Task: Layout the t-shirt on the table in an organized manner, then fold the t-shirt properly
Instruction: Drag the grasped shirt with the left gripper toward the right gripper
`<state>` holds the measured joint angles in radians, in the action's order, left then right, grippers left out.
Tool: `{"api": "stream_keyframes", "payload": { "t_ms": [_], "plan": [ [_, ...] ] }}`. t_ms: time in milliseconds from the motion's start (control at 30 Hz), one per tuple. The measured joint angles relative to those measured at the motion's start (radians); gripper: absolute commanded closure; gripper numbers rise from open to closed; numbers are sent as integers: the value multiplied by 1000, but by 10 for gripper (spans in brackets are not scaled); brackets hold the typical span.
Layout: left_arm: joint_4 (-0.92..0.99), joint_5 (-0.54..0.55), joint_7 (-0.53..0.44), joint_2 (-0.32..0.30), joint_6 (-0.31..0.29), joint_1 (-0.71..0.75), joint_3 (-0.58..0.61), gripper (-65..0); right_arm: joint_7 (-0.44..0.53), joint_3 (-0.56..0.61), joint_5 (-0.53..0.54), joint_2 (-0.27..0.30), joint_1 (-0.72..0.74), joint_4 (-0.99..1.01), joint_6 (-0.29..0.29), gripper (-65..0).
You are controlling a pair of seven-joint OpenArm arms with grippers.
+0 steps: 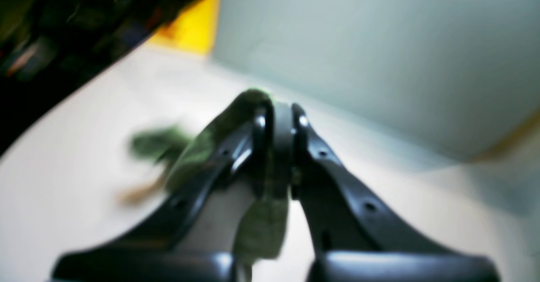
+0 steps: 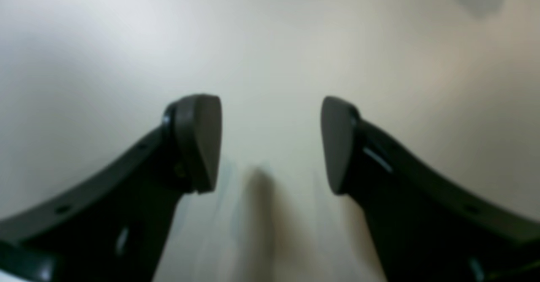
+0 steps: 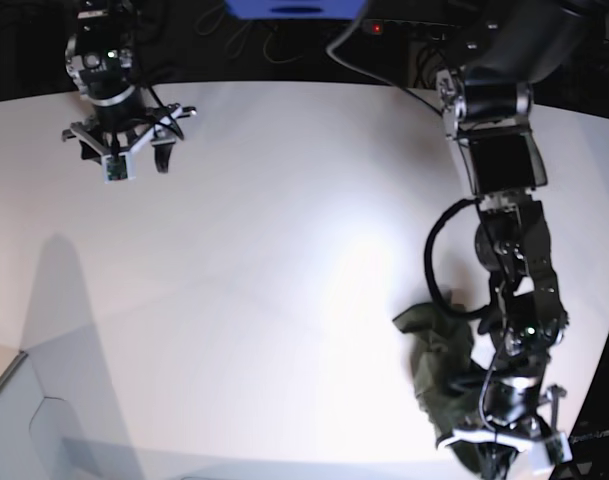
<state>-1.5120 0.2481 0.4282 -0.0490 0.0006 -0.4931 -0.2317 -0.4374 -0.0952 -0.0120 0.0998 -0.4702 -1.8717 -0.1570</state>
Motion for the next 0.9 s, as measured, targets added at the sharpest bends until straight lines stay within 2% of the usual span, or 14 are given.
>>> {"api": "stream_keyframes", "payload": {
  "t_ms": [200, 333, 400, 533, 667, 767, 900],
  "plan": [
    [-318, -5, 148, 66, -4, -45, 5, -4, -5, -2, 0, 2, -2, 0, 0, -377],
    [-393, -11, 196, 109, -2, -29, 108, -5, -4, -2, 0, 2, 2, 0, 0, -377],
    [-391, -8, 203, 146, -5, 44, 203, -8, 3, -15, 2, -3, 1, 0, 0, -377],
    [-300, -8, 235, 193, -14, 173, 389, -10, -4, -77, -1, 0, 18, 0, 1, -377],
    [-95, -12, 204, 199, -15, 182, 525, -17, 4, -118, 2, -4, 29, 0, 1, -377],
    [103, -6, 206, 193, -8, 189, 610, -69, -1, -148, 0, -4, 21, 0, 0, -377],
    [193, 2, 85, 188, -3, 217, 693, -152, 3, -150, 1, -3, 22, 0, 0, -377]
  ]
}}
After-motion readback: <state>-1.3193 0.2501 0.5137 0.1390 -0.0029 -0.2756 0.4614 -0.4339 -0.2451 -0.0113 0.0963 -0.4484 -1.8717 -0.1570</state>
